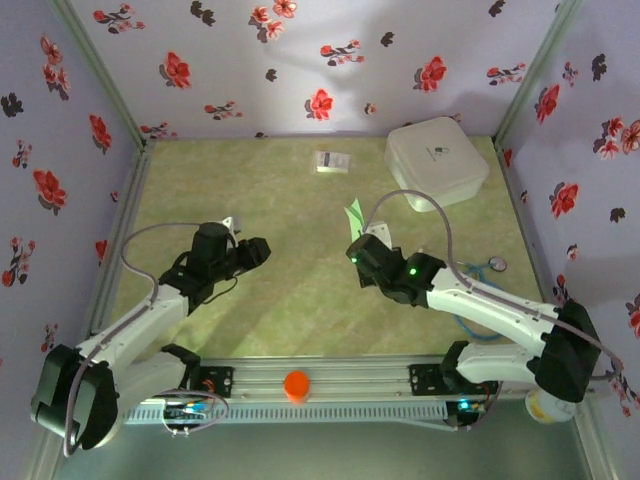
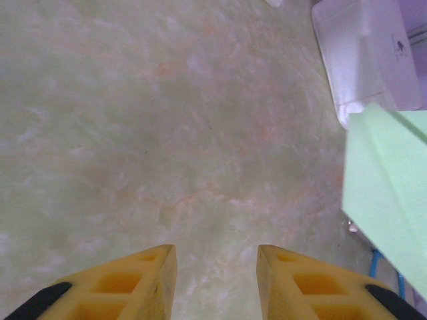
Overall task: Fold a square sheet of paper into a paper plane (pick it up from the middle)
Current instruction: Turn over the paper at the center of the table.
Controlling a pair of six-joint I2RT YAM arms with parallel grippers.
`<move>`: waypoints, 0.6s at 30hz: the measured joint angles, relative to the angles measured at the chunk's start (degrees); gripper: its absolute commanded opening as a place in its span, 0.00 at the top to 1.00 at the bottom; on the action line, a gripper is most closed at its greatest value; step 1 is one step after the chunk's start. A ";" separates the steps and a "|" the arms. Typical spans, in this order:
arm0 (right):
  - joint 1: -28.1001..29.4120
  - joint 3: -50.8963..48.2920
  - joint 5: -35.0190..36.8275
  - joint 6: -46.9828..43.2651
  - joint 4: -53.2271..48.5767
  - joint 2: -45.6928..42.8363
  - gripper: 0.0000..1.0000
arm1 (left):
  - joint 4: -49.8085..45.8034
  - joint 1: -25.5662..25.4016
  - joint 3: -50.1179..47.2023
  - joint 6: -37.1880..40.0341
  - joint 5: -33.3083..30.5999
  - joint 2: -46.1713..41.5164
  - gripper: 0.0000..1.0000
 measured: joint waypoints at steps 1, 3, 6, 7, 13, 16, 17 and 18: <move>0.39 0.52 1.79 -0.17 -1.07 0.59 0.98 | -0.22 0.00 -0.42 0.02 -0.20 0.02 0.64; 1.05 1.73 4.96 -0.42 -3.06 2.05 0.98 | -0.83 0.00 -0.68 0.20 -0.48 0.02 0.64; 2.19 3.82 9.14 -1.44 -5.60 4.96 0.98 | -1.42 0.00 -0.68 0.52 -1.01 0.02 0.64; 2.62 4.63 10.27 -1.86 -6.43 6.16 0.98 | -1.73 0.00 -0.68 0.66 -1.22 0.02 0.64; 5.86 7.69 14.21 -4.04 -8.52 13.94 0.97 | -3.32 0.02 -0.68 0.37 -2.82 -1.20 0.62; 7.43 8.37 14.69 -4.74 -9.09 18.18 0.97 | -4.11 0.02 -0.83 -0.13 -3.50 -2.56 0.62; 7.89 8.66 14.75 -4.87 -9.20 19.54 0.97 | -4.33 0.04 -0.94 -0.24 -3.72 -2.89 0.62; 8.33 8.92 14.80 -4.92 -9.31 20.98 0.97 | -4.72 0.09 -1.05 -0.28 -4.00 -3.28 0.62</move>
